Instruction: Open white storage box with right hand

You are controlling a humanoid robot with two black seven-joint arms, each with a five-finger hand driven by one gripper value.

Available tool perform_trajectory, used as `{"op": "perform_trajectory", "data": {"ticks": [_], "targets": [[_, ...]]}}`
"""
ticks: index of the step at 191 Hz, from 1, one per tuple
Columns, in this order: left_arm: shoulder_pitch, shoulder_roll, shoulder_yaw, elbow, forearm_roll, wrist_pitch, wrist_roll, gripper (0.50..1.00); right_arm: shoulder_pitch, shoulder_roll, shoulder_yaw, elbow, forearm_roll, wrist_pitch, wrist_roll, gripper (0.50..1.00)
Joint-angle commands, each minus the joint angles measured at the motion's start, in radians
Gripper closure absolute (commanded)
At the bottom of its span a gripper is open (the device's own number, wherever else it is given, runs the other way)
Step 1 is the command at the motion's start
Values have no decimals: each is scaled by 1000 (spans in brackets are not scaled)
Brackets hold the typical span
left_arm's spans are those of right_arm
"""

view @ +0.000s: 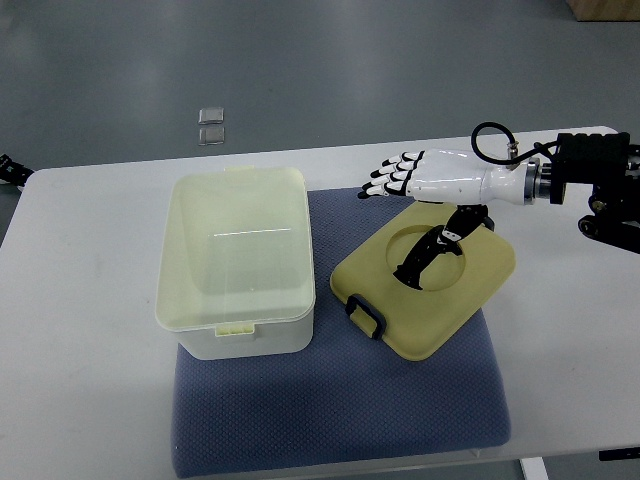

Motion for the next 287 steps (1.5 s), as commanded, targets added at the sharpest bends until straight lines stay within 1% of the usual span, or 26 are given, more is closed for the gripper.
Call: {"op": "perform_trajectory", "data": {"ticks": [1,29,43,52,60,63,64,65,70,71,73,74,84,94,103,113,146,160,186,205,219,241,253,256,272,287], "targets": [[0,0,0,0,0,0,0,500,3,-4,0,0,2,-26,0,572],[0,0,0,0,0,0,0,500,13,-20,-2,11,19,-8,0,572],[0,0,0,0,0,0,0,500,18,-47,1,26,19,40,0,572],[0,0,0,0,0,0,0,500,41,-64,3,44,20,92,0,574],[0,0,0,0,0,0,0,500,67,-83,14,66,26,161,0,572],[0,0,0,0,0,0,0,500,73,-93,24,78,37,200,0,572],[0,0,0,0,0,0,0,500,73,-93,24,78,37,201,0,572],[0,0,0,0,0,0,0,500,75,-100,32,84,45,223,0,572],[0,0,0,0,0,0,0,500,78,-112,46,95,63,265,0,572],[0,0,0,0,0,0,0,500,78,-118,52,103,74,288,0,572],[0,0,0,0,0,0,0,500,78,-118,52,103,74,288,0,572],[0,0,0,0,0,0,0,500,79,-123,60,107,86,311,0,572],[0,0,0,0,0,0,0,500,81,-141,93,117,152,409,0,572],[0,0,0,0,0,0,0,500,81,-147,123,115,224,477,0,570],[0,0,0,0,0,0,0,500,79,-147,139,110,293,510,0,570],[0,0,0,0,0,0,0,500,75,-146,150,107,388,524,0,570],[0,0,0,0,0,0,0,500,55,-132,161,81,776,520,0,570],[0,0,0,0,2,0,0,500,36,-112,179,44,951,521,0,570],[0,0,0,0,0,0,0,500,-14,-63,219,-31,1201,541,-31,570],[0,0,0,0,0,0,0,500,-68,-17,224,-44,1344,550,-94,568],[0,0,0,0,0,0,0,500,-109,26,232,-60,1434,576,-137,568],[0,0,0,0,0,0,0,500,-178,94,291,-127,1588,612,-197,568],[0,0,0,0,0,0,0,500,-209,123,333,-166,1663,635,-263,568],[0,0,0,0,0,0,0,500,-220,132,345,-175,1687,641,-290,568],[0,0,0,0,0,0,0,500,-247,166,385,-195,1789,642,-385,568],[0,0,0,0,0,0,0,500,-266,183,408,-210,1867,642,-439,568]]}}
